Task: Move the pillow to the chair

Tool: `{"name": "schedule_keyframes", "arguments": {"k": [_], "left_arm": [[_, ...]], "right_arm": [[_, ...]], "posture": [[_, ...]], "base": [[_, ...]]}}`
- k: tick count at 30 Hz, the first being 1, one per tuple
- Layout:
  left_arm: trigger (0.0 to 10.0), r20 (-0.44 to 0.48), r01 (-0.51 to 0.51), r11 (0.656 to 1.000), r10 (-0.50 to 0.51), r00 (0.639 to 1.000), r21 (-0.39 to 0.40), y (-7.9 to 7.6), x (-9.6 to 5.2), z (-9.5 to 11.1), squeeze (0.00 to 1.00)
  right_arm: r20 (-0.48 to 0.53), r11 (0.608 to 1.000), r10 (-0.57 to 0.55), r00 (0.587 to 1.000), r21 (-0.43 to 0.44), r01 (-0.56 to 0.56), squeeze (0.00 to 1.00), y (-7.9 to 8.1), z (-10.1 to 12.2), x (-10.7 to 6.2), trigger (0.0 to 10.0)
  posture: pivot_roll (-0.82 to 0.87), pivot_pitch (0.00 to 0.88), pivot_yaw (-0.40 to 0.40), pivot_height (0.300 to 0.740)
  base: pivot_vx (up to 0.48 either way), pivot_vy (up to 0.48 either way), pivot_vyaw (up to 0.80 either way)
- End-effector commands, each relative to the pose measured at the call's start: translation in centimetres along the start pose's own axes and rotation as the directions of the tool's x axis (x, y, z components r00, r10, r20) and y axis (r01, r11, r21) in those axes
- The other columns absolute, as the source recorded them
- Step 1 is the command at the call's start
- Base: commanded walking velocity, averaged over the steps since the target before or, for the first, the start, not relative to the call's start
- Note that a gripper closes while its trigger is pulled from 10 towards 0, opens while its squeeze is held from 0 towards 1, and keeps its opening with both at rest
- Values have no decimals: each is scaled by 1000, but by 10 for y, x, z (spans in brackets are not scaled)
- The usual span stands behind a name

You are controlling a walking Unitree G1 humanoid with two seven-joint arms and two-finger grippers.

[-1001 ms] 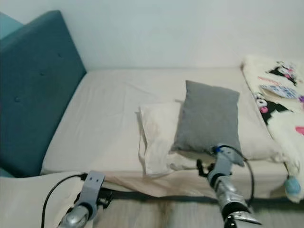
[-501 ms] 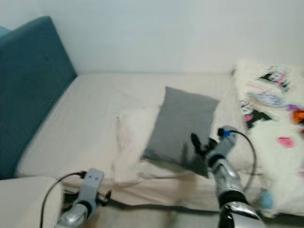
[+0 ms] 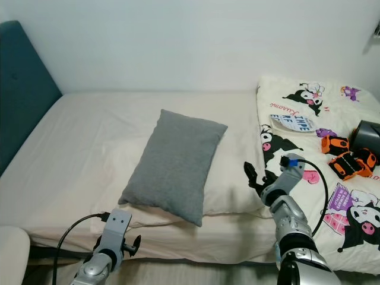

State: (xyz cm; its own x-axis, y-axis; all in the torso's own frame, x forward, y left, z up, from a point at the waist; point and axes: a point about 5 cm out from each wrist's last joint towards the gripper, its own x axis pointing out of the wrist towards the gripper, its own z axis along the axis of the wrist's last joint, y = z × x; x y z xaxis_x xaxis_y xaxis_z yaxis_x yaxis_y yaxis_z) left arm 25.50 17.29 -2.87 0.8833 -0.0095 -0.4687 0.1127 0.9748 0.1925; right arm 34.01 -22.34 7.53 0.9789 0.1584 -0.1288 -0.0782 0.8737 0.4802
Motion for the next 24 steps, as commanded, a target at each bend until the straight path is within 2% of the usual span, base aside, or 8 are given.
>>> {"name": "schedule_keyframes", "arguments": {"k": [1, 5, 6, 8, 10, 17, 24], "left_arm": [[10000, -42, -24, 1000, 24, 999, -1, 8, -5, -12, 0], [10000, -33, -27, 1000, 27, 999, -3, 8, -4, -9, 0], [10000, -26, -30, 1000, 30, 999, -4, 9, -3, -7, 0], [10000, -19, -31, 999, 31, 999, -7, 9, -2, -5, 0], [10000, -16, -31, 1000, 31, 999, -7, 9, -2, -5, 0], [10000, -13, -38, 999, 38, 999, -5, 9, -1, -3, 0], [10000, -4, -35, 999, 35, 999, 2, 9, 0, -1, 0]], "right_arm": [[-3, 999, 20, 1000, 33, -20, 0, 4, -2, 2, 10000], [-4, 998, 55, 998, 29, -55, 0, 10, -2, 4, 10000], [-5, 996, 92, 996, 22, -92, 0, 16, -4, 6, 10000], [-20, 994, 104, 994, -20, -104, 0, 19, -7, 6, 10000], [-20, 994, 107, 994, -33, -108, 0, 20, -8, 6, 10000], [-3, 994, 105, 994, -22, -105, 0, 21, -8, 6, 10000], [15, 994, 111, 994, -16, -110, 0, 21, -4, 6, 10000]], "posture": [[-223, 106, 62, 698], [-222, 106, 63, 688], [-223, 105, 62, 678], [-223, 105, 62, 678], [-222, 104, 61, 678], [-222, 100, 61, 678], [-224, 98, 64, 678]], "base": [[0, 0, 0], [0, 0, 0], [0, 0, 0], [0, 0, 0], [0, 0, 0], [0, 446, 0], [0, 0, 0]]}}
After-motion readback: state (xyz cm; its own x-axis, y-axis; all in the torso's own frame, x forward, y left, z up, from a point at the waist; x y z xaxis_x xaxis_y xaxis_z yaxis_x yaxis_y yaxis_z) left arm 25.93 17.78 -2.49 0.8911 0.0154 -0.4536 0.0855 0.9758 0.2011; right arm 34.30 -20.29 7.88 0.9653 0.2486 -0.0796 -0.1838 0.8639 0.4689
